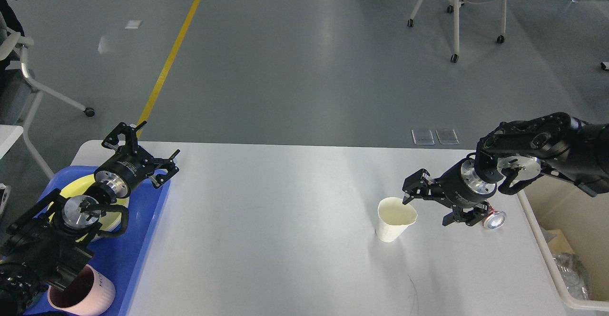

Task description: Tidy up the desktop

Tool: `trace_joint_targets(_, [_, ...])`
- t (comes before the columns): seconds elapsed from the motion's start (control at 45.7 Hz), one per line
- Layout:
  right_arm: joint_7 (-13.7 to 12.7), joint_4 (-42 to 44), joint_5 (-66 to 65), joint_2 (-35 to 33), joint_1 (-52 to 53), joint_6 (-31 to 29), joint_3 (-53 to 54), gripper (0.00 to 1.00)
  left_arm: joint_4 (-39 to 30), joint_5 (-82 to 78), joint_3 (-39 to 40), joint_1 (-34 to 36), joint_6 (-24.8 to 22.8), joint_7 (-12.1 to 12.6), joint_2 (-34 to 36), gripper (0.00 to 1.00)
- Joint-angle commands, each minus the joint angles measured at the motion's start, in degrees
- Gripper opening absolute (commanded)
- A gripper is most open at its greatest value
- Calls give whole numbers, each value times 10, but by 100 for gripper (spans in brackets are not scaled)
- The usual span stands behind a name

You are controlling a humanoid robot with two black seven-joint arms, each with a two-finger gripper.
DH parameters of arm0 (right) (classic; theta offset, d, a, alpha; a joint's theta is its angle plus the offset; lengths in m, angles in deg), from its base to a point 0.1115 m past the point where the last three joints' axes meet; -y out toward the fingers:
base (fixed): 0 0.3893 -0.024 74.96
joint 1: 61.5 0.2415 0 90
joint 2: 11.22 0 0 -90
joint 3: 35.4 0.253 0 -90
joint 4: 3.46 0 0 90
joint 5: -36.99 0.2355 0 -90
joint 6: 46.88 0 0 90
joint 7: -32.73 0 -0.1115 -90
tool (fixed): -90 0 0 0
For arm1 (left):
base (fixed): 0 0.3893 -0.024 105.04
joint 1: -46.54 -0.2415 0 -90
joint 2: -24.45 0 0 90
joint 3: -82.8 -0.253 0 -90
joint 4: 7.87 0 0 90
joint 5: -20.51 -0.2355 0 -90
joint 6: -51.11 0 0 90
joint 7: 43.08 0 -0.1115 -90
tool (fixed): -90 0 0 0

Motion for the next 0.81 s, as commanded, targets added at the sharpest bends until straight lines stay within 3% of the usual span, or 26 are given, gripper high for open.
trace_joint_targets(0.0, [0, 24, 1, 5, -16, 0, -3, 100, 0, 0, 0, 0, 0, -1, 0, 100])
trace_joint_targets(0.525, [1, 100, 4, 9, -124, 8, 40, 100, 0, 0, 0, 0, 0, -1, 0, 100])
trace_joint_targets(0.788, [1, 101, 7, 29, -118, 7, 39, 100, 0, 0, 0, 0, 0, -1, 0, 100])
